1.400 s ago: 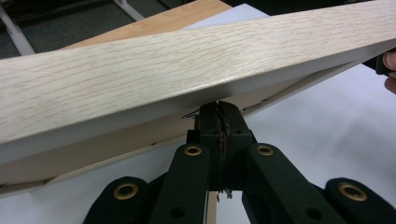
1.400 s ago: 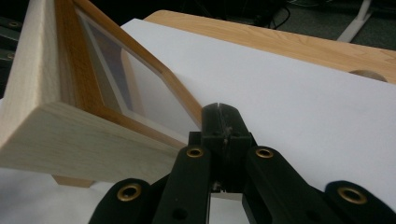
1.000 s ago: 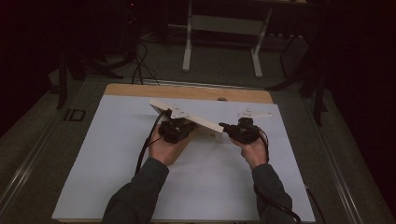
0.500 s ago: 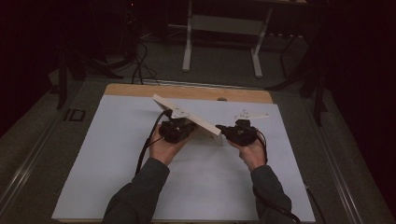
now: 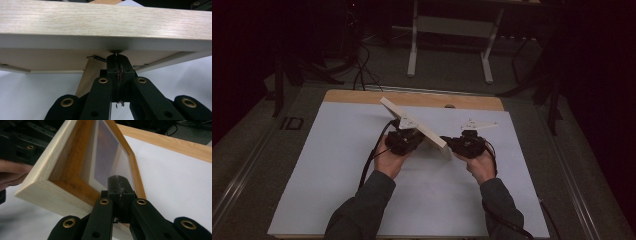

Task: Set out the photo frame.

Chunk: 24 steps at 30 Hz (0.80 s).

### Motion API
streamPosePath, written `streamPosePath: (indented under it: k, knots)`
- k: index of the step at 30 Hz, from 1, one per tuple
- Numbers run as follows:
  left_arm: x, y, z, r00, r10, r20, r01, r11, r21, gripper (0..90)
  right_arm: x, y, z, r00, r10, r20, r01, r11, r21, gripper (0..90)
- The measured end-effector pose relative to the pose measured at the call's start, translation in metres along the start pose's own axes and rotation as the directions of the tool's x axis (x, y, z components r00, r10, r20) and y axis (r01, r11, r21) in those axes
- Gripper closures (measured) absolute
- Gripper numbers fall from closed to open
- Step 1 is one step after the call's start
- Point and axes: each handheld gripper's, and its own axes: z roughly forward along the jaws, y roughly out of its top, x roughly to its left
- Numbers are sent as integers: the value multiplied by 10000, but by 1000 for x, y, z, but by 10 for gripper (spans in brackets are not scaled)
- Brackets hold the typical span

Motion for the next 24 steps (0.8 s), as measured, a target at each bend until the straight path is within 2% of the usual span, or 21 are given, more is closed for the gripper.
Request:
streamPosePath:
  k: [10,13,20,24]
  knots:
    - [4,0,1,9998,-95,153,97,9999,-81,900,2,0,-2,9998,-135,-115,135,9999,10,900]
    - [6,0,2,9995,-111,305,109,9999,72,900,3,0,-2,9996,-182,-214,183,9998,50,900]
    - [8,0,2,9993,-77,377,72,9999,142,900,5,0,-2,9990,-301,-334,304,9995,68,900]
    - [10,0,2,9990,-104,440,97,9998,155,900,8,1,-2,9973,-397,-611,399,9992,6,900]
